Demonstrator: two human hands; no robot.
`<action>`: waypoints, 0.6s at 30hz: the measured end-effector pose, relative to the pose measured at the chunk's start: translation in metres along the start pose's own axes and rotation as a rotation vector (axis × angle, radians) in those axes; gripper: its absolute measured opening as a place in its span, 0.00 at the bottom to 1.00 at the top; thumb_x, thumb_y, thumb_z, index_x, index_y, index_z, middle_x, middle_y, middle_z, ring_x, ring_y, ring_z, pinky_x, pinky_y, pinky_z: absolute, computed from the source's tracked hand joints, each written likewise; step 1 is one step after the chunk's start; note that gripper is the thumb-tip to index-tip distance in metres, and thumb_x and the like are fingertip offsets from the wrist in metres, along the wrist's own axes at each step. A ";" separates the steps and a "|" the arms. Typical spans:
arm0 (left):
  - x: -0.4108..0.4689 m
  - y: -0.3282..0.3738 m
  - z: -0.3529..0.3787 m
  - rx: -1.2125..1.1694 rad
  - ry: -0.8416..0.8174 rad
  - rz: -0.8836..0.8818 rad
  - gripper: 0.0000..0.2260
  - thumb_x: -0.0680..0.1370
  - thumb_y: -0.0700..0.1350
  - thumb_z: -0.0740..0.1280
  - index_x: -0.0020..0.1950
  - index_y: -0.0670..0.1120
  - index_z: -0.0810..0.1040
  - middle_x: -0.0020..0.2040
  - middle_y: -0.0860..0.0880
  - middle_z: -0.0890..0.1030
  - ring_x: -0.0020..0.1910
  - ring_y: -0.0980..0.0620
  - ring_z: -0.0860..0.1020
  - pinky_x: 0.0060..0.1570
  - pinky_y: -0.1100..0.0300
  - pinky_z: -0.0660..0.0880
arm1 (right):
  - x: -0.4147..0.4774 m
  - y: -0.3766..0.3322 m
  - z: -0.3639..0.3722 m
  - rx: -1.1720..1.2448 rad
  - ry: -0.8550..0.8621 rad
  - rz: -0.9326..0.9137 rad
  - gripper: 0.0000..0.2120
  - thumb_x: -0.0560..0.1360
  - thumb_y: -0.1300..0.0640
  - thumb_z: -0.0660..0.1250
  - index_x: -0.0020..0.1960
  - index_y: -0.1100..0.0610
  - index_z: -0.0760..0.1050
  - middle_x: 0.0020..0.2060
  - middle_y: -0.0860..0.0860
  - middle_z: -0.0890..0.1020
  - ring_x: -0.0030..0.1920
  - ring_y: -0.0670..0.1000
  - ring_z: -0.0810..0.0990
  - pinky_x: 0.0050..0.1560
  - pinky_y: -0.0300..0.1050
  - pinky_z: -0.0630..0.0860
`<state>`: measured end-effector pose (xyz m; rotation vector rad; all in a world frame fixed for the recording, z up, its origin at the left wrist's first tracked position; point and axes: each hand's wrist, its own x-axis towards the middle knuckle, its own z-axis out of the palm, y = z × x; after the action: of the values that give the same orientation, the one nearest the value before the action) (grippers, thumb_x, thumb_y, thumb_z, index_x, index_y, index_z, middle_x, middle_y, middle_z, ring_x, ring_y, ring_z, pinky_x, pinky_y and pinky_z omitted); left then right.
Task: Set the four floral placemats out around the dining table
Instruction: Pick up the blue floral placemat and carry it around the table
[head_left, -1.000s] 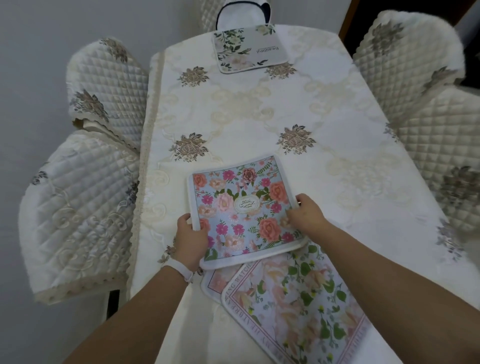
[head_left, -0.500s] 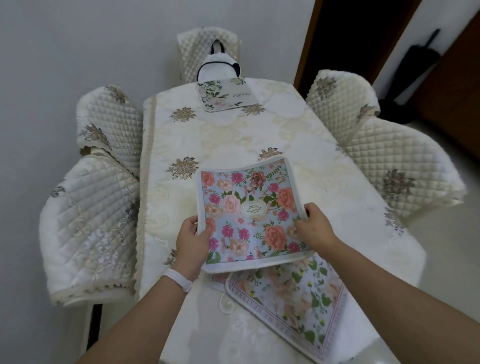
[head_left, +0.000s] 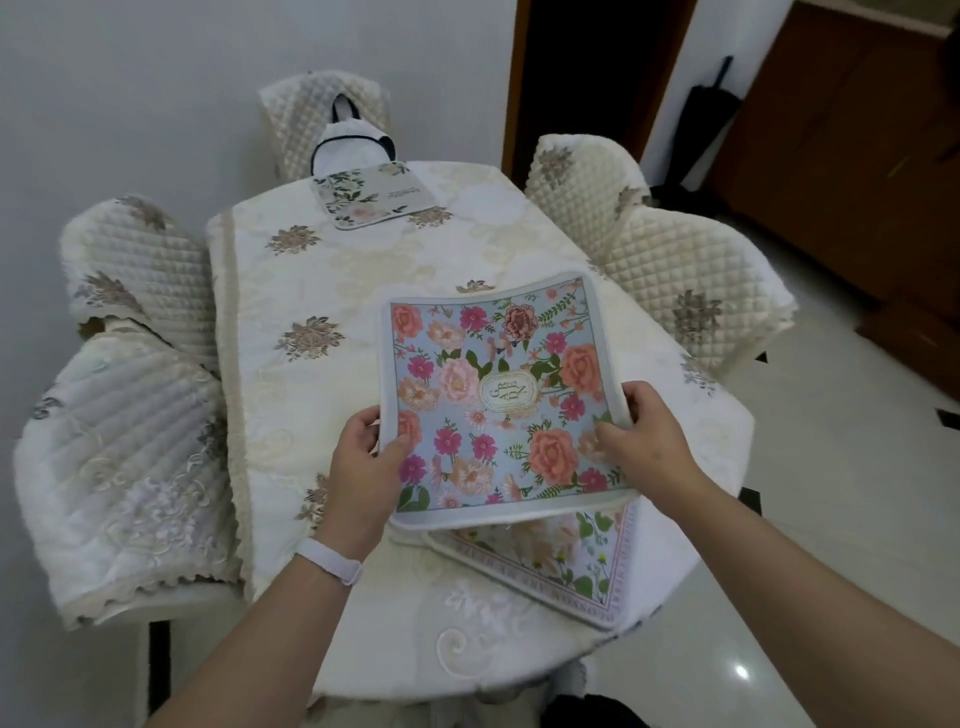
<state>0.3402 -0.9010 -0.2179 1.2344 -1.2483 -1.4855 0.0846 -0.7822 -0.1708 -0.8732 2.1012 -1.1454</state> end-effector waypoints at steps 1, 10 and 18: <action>-0.002 0.003 0.005 -0.009 -0.011 0.005 0.09 0.76 0.43 0.71 0.55 0.51 0.75 0.51 0.51 0.84 0.47 0.52 0.84 0.40 0.59 0.80 | -0.003 0.003 -0.007 0.044 0.001 0.001 0.14 0.75 0.63 0.67 0.56 0.52 0.70 0.46 0.50 0.80 0.42 0.50 0.82 0.38 0.48 0.82; -0.019 0.023 0.077 0.018 -0.094 0.052 0.12 0.76 0.36 0.69 0.55 0.50 0.76 0.52 0.44 0.83 0.46 0.45 0.83 0.40 0.54 0.82 | -0.003 0.038 -0.082 0.251 0.000 0.009 0.21 0.73 0.64 0.68 0.61 0.46 0.69 0.51 0.52 0.80 0.48 0.54 0.84 0.47 0.57 0.83; -0.056 0.028 0.201 0.017 -0.125 0.029 0.13 0.77 0.34 0.68 0.56 0.48 0.75 0.52 0.43 0.83 0.46 0.44 0.84 0.39 0.53 0.82 | 0.009 0.087 -0.196 0.310 0.030 -0.029 0.24 0.73 0.67 0.68 0.60 0.44 0.69 0.50 0.50 0.80 0.45 0.51 0.84 0.41 0.49 0.82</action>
<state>0.1531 -0.8145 -0.1751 1.1434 -1.3578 -1.5541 -0.0895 -0.6572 -0.1584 -0.7453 1.8706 -1.4585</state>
